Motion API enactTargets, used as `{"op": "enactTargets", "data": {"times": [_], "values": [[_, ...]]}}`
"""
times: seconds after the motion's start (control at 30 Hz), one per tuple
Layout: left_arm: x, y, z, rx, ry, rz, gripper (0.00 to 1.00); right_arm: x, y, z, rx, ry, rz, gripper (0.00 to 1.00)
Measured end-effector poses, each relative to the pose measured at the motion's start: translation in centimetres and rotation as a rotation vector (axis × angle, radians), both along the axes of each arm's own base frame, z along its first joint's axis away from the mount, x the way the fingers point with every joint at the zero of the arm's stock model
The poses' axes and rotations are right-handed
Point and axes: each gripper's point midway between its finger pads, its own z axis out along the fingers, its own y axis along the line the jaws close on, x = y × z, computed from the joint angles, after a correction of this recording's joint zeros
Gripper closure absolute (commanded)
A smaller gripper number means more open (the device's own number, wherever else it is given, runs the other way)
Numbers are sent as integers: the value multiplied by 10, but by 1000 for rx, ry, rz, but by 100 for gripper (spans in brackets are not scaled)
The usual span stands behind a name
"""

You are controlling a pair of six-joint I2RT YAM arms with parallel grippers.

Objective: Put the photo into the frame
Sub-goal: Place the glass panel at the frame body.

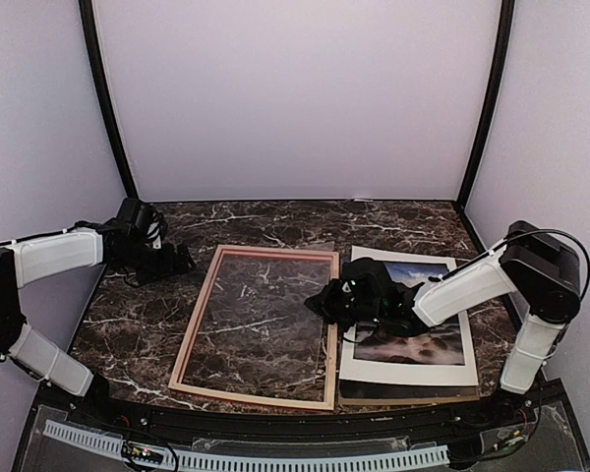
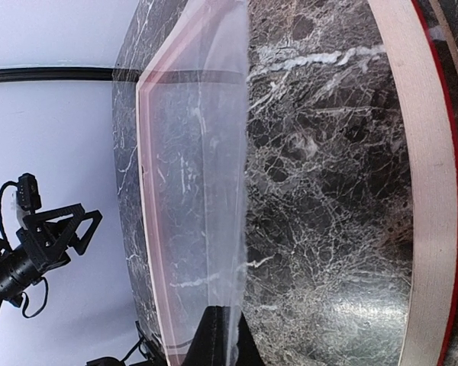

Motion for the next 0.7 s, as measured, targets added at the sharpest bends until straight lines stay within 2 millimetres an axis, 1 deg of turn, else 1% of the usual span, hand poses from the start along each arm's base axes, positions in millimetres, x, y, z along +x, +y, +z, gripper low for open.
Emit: {"op": "enactTargets", "data": {"times": [0.3, 0.53, 0.7], "values": [[0, -1, 0, -1, 0, -4, 2, -2, -4, -6, -34, 9, 1, 100], [0, -2, 0, -1, 0, -5, 2, -2, -6, -2, -45, -6, 6, 100], [0, -2, 0, -1, 0, -5, 2, -3, -2, 0, -41, -8, 19, 100]]}}
